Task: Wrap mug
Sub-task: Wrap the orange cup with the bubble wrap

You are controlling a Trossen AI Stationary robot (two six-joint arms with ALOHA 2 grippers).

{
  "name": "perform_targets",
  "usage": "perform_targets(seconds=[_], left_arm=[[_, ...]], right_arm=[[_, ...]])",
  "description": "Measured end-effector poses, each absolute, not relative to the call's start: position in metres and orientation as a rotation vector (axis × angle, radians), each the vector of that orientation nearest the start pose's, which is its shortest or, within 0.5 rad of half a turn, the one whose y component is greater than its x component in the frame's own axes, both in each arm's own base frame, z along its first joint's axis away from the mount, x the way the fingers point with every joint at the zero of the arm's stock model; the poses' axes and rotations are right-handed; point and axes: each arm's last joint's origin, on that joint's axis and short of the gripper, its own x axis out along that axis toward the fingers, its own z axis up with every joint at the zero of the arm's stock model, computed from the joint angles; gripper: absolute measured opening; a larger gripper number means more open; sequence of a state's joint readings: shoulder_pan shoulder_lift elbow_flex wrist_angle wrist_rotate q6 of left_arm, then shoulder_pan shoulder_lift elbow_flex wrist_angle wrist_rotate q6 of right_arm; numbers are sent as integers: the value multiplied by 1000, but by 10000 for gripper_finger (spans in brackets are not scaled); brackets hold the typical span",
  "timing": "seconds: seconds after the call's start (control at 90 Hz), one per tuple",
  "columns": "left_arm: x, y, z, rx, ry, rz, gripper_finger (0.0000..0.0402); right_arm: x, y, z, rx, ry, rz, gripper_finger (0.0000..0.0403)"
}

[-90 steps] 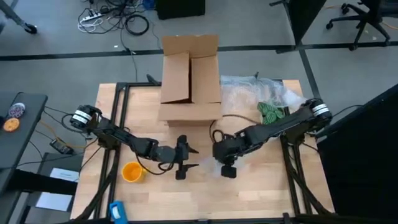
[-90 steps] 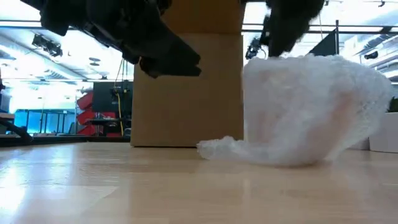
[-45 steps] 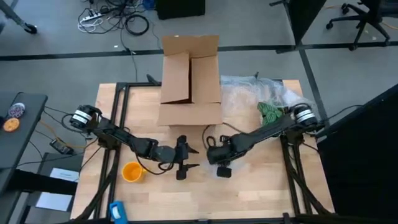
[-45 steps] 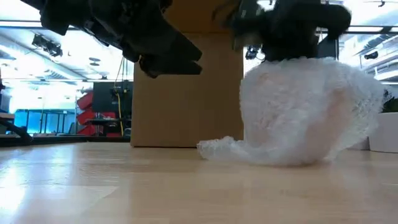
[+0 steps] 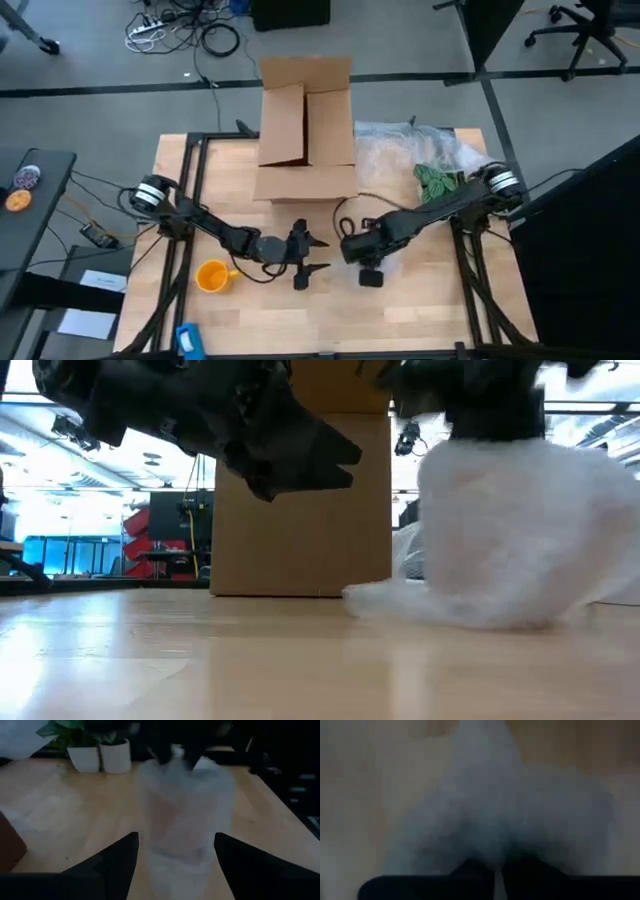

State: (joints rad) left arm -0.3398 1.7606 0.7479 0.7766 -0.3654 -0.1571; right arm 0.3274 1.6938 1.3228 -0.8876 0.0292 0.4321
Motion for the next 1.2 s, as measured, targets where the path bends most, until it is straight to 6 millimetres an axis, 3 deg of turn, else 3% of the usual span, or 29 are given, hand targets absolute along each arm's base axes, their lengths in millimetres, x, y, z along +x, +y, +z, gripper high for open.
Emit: perform_targets(seconds=[0.278,0.411,0.533,0.678,1.044,1.2], left_arm=[[339,-102,153,-97,102,58,248],[348,-104,148,-96,105,64,248],[359,-108,144,-82,107,61,248],[369,-111,142,-71,101,60,248],[375,-112,146,-88,97,63,248],[377,-108,146,-99,98,73,248]], right_arm=[[267,94,294,266,1228,-98,0],[246,101,297,320,1323,-192,0],[241,110,282,318,1397,-255,0],[250,113,260,238,1413,-297,0],[301,108,234,109,1279,-98,0],[322,108,206,61,1307,-40,0]])
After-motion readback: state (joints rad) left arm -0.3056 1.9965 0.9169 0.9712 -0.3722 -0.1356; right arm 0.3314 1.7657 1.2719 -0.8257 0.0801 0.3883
